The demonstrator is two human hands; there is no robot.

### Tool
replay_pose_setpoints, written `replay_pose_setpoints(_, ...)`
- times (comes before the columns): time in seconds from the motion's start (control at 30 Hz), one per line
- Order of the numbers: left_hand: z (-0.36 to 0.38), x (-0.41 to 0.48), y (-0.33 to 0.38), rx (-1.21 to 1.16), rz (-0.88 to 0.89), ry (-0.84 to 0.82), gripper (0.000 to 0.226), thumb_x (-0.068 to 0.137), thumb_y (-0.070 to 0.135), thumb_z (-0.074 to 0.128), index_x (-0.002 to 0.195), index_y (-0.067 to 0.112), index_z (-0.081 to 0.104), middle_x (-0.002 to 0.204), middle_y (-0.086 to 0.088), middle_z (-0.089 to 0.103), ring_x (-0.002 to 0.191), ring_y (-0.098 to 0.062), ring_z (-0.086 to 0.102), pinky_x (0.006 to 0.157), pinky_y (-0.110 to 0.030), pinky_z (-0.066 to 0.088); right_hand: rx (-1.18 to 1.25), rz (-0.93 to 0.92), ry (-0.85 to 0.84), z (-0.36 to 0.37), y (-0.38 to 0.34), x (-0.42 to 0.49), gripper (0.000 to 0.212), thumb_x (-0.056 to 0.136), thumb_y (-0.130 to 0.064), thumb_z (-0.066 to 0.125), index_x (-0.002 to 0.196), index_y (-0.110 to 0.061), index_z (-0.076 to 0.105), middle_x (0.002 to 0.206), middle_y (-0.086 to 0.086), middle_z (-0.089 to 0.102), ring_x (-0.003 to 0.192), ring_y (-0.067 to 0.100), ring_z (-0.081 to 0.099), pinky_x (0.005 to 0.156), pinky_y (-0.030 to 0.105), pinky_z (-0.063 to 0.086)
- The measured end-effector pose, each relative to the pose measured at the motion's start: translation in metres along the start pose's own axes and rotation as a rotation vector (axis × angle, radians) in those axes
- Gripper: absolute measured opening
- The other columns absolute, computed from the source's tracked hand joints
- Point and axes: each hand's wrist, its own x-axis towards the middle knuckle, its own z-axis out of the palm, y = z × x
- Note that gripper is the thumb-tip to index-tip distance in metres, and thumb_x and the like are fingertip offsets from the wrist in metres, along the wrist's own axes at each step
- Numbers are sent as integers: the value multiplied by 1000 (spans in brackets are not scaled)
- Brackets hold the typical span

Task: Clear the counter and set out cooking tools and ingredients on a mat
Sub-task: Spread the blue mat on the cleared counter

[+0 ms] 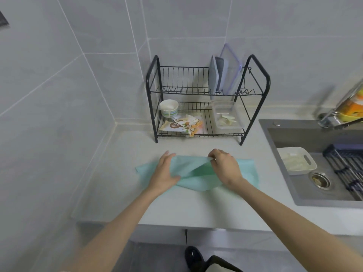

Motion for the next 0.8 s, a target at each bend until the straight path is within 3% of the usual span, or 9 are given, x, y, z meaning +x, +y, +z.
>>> replay_pose_setpoints(0.1,29,2,9,195,53,-106,77,74,32,75,140,22,38,144,2,40,135,-19,35,108,-25,23,8,-54,-21,-4,0,0,25,85,-4,43,104,-11,60,107,7,63,93,32,58,75,38,46)
replay_pose_setpoints(0.17,37,4,12,268,40,-38,67,75,39,72,135,27,44,134,5,48,127,-19,41,103,-29,28,0,-92,-26,-8,2,1,26,84,-3,43,104,-11,59,107,6,63,93,32,58,74,37,45)
replay_pose_setpoints(0.3,27,16,20,463,103,76,41,81,46,66,115,26,59,116,8,55,116,-16,44,94,-29,23,-35,-117,3,-11,12,4,22,89,-5,44,106,-10,57,107,5,62,98,29,55,72,36,43)
replay_pose_setpoints(0.43,8,28,22,491,252,116,22,86,30,63,102,15,62,99,0,66,99,-24,56,94,-31,27,-174,-110,29,-3,24,6,27,90,-4,45,114,-10,54,109,7,61,102,29,51,76,36,42)
replay_pose_setpoints(0.57,-15,38,27,425,250,166,9,84,7,58,92,11,55,91,-5,62,87,-29,54,77,-35,39,-248,68,-107,8,40,3,44,80,2,45,122,-11,46,118,5,56,107,28,46,80,35,42)
replay_pose_setpoints(0.8,-39,53,27,376,233,158,7,89,6,52,94,11,51,98,-2,56,96,-22,49,71,-29,37,-210,113,-374,18,46,7,43,85,-32,56,124,-15,48,120,4,56,114,26,47,87,33,42)
